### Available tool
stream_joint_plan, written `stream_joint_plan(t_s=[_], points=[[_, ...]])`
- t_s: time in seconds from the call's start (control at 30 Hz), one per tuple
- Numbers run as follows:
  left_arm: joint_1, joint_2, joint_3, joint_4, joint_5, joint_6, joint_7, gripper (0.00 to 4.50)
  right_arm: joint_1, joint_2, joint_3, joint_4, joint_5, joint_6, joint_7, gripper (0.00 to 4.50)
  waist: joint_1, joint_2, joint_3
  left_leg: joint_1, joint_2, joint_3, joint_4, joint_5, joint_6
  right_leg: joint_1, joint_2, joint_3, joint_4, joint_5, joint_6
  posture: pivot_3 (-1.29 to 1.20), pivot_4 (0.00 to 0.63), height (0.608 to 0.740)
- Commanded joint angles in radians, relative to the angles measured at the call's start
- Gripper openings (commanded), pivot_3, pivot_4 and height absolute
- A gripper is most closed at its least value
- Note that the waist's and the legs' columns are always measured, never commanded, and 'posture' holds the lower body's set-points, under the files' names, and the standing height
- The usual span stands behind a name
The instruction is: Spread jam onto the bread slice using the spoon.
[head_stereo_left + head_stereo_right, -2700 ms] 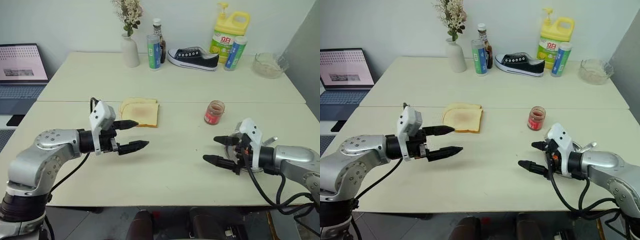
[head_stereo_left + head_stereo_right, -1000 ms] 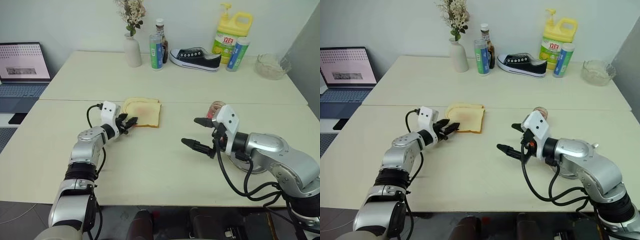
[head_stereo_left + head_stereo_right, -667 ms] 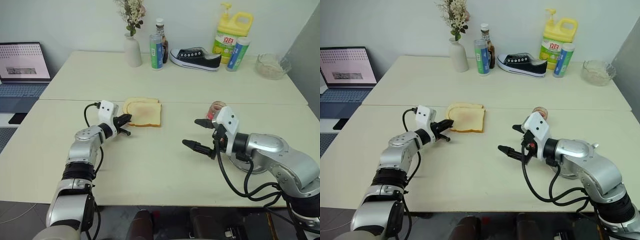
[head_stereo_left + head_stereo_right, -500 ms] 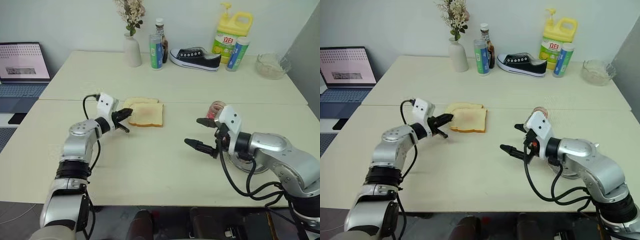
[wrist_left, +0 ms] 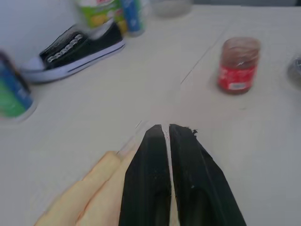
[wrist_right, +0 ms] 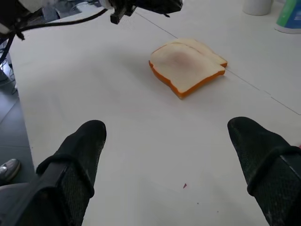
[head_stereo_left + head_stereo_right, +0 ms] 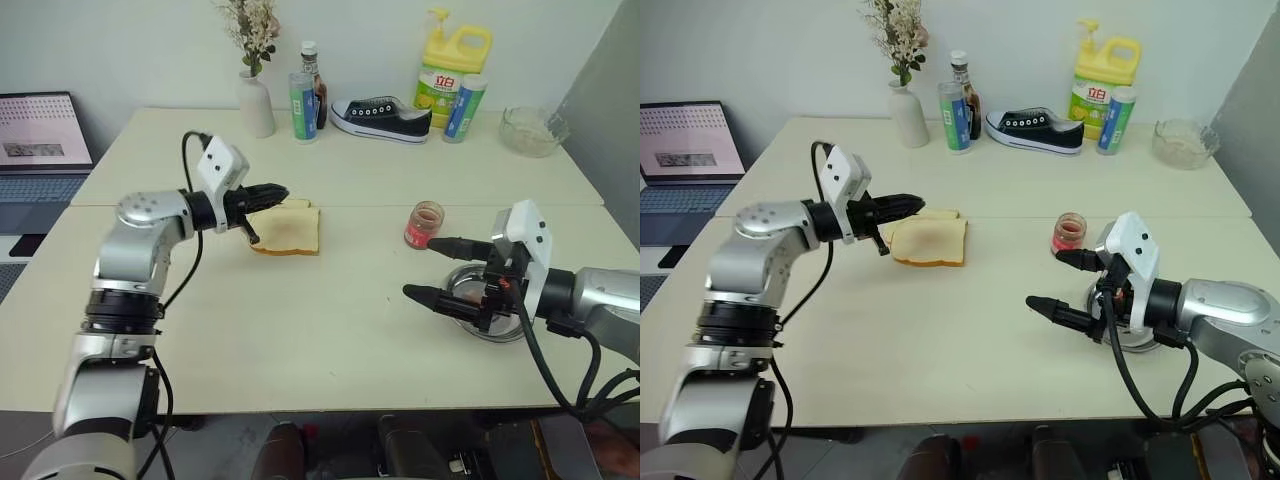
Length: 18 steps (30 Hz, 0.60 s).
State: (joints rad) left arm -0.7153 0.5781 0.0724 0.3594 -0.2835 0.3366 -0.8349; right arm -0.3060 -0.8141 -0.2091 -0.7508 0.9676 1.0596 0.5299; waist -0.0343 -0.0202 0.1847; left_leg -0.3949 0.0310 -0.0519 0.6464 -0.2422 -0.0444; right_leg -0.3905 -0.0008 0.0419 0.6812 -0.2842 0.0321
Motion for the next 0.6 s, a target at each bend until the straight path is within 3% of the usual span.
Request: stream_joint_plan(t_s=[0.03, 0.33, 0.6], points=[[0.065, -0.046, 0.099, 0.01, -0.039, 0.029, 0.123, 1.62, -0.067, 0.043, 0.095, 0.006, -0.04, -0.036, -0.029, 4.5, -0.002, 0.0, 0.0, 0.0, 0.0, 0.001, 0.0, 0.0, 0.0, 0.0, 0.0, 0.001, 0.0, 0.001, -0.001, 0.0, 0.15, 0.74], [0.182, -0.114, 0.203, 0.013, -0.13, 0.136, 0.202, 4.47, -0.159, 0.16, 0.32, 0.141, -0.265, -0.157, -0.029, 4.5, 0.01, -0.001, 0.0, -0.005, -0.002, -0.001, 0.0, 0.0, 0.0, -0.004, -0.002, -0.002, 0.0, 0.002, -0.003, 0.0, 0.15, 0.74], [0.113, -0.175, 0.146, 0.154, -0.092, 0.086, 0.173, 4.47, -0.151, 0.183, 0.352, 0.171, -0.345, -0.2, 0.002, 4.5, 0.011, -0.001, 0.0, -0.005, -0.002, -0.002, 0.0, 0.0, 0.0, -0.004, -0.003, -0.002, 0.0, 0.002, -0.003, 0.0, 0.15, 0.74]])
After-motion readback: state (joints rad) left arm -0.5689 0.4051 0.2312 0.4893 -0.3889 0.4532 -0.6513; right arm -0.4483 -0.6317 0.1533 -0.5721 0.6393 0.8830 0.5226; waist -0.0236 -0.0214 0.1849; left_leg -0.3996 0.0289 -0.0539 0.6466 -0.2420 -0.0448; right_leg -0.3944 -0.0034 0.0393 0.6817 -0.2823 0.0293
